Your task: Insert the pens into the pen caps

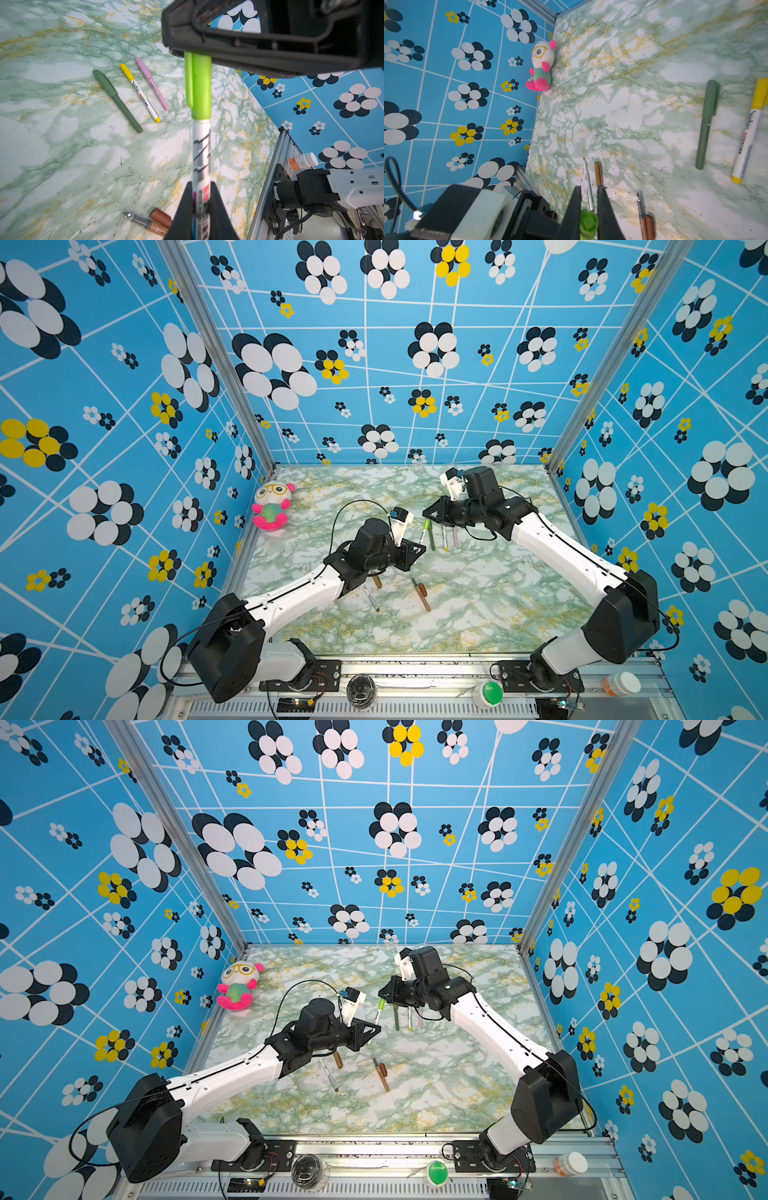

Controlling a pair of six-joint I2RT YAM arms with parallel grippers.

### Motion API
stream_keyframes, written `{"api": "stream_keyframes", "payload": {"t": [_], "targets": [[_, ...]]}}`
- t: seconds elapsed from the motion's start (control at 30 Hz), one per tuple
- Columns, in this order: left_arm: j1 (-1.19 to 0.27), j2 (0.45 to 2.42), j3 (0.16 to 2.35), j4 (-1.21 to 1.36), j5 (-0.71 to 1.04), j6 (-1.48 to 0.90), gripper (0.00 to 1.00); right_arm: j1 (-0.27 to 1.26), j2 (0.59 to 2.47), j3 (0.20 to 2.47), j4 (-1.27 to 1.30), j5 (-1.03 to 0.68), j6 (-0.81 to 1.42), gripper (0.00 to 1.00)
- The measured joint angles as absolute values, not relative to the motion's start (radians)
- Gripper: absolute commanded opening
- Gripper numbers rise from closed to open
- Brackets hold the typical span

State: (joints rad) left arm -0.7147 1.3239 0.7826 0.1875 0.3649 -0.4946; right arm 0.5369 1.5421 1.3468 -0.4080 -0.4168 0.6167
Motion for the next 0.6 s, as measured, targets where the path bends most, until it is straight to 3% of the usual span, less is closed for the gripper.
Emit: {"api": "stream_keyframes", "payload": {"t": [0.6], "targets": [[-0.688, 1.331, 0.783, 0.196, 0.287, -0.477, 0.00, 0.567, 1.557, 1.267, -0.214, -0.366, 0.671, 0.00]]}}
